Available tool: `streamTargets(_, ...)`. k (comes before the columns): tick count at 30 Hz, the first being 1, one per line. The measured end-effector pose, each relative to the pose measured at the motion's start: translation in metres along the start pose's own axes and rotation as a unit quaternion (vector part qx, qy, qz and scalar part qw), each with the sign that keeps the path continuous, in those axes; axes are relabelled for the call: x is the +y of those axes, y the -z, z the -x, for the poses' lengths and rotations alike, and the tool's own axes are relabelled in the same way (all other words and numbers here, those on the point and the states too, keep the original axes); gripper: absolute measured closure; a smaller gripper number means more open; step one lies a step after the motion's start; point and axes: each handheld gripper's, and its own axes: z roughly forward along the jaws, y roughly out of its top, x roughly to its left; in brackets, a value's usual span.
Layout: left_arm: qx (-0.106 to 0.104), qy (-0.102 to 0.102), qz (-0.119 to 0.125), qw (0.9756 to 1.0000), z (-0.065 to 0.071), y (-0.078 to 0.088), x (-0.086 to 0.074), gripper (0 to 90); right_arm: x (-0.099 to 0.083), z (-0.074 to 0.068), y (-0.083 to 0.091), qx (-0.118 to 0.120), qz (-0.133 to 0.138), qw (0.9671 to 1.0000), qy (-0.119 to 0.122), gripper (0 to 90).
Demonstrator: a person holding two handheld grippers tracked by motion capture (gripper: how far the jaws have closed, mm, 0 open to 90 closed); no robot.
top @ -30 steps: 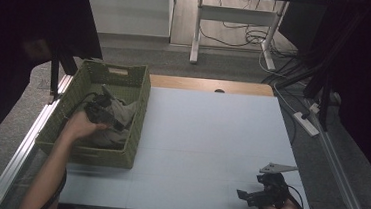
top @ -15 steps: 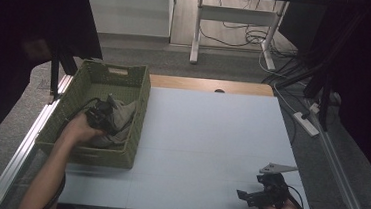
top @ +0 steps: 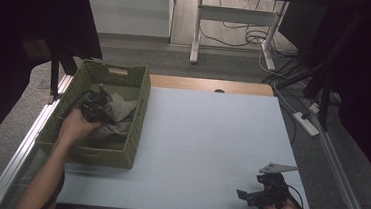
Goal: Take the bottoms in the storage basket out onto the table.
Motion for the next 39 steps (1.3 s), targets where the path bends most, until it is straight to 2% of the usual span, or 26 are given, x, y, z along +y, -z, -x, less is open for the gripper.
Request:
streamTargets(1,0.000,0.000,0.000,1.0000,0.000,0.000,0.000,72.5,0.000,0.000,0.000,0.000,0.000,1.0000,0.000,1.0)
streamTargets(2,-0.003,0.001,0.016,0.9999,-0.001,0.006,-0.002,72.5,0.000,0.000,0.000,0.000,0.000,1.0000,0.000,1.0)
streamTargets(6,-0.002,-0.001,0.051,0.9987,-0.001,0.019,-0.004,72.4,0.000,0.000,0.000,-0.001,0.000,1.0000,0.000,1.0)
streamTargets(15,0.007,-0.017,0.111,0.9937,0.007,0.049,-0.005,72.2,0.000,0.000,0.001,-0.003,0.002,1.0000,0.000,1.0)
streamTargets(27,0.004,-0.023,0.154,0.9878,0.016,0.072,-0.001,72.3,0.000,0.000,0.001,-0.003,0.006,1.0000,-0.002,1.0)
streamTargets(31,0.000,-0.031,0.168,0.9852,0.020,0.082,0.001,72.3,0.000,0.000,0.001,-0.002,0.006,1.0000,-0.002,1.0)
streamTargets(39,-0.005,-0.042,0.182,0.9825,0.033,0.095,0.009,72.2,0.000,0.000,0.002,-0.004,0.005,1.0000,-0.001,1.0)
